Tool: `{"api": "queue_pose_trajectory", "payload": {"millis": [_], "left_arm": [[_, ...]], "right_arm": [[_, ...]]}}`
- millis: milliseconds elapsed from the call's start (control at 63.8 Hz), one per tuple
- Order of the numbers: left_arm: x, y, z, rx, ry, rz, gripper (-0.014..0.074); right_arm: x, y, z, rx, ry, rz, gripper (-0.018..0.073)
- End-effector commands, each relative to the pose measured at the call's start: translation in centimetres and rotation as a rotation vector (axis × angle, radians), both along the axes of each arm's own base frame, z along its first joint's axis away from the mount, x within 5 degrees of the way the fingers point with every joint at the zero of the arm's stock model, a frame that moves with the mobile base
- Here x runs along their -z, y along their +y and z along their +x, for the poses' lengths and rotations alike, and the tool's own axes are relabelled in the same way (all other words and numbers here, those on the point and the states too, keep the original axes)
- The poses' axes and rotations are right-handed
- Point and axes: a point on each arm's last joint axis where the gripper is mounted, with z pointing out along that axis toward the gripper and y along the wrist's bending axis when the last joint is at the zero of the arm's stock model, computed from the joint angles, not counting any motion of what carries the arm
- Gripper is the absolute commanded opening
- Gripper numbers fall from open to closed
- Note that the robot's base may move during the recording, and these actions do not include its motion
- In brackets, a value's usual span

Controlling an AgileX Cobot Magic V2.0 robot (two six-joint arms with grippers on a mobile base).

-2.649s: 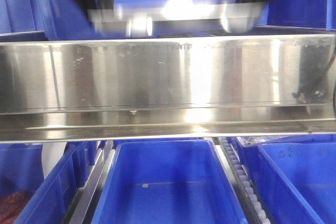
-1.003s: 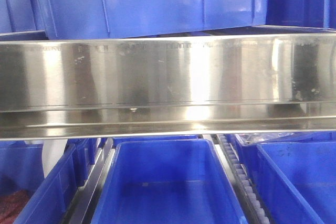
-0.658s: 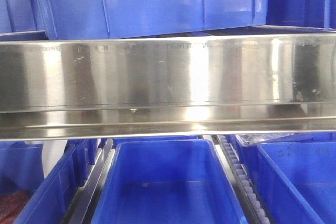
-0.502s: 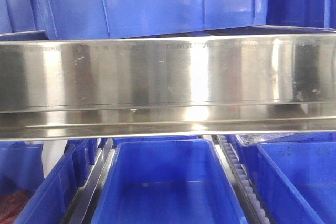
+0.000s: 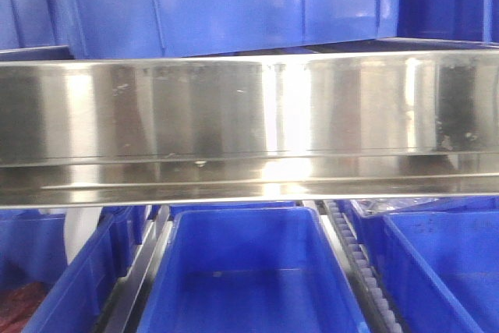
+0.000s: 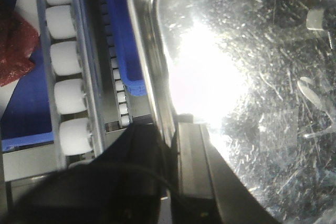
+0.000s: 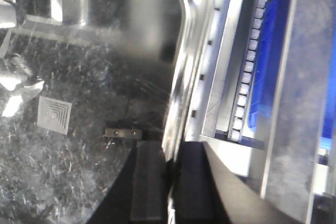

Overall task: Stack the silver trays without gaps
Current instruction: 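Hold the tray in both grippers and back away from the shelf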

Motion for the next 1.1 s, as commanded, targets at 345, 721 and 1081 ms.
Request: {"api": "queue_pose_trajectory", "payload": {"millis": [345, 721, 1081], "left_arm": [[-1.48, 0.87, -1.29, 0.021, -0.011, 0.027, -0.0042], [-1.48, 0.87, -1.29, 0.021, -0.011, 0.027, -0.0048], [-1.48, 0.87, -1.29, 0.021, -0.011, 0.027, -0.0048]], "right_arm": [[-1.96, -0.96, -1.26, -0.009, -0.044, 0.001, 0.0056], [-1.96, -0.96, -1.26, -0.009, -0.044, 0.001, 0.0056], [-1.96, -0.96, -1.26, -0.009, -0.044, 0.001, 0.0056]]}}
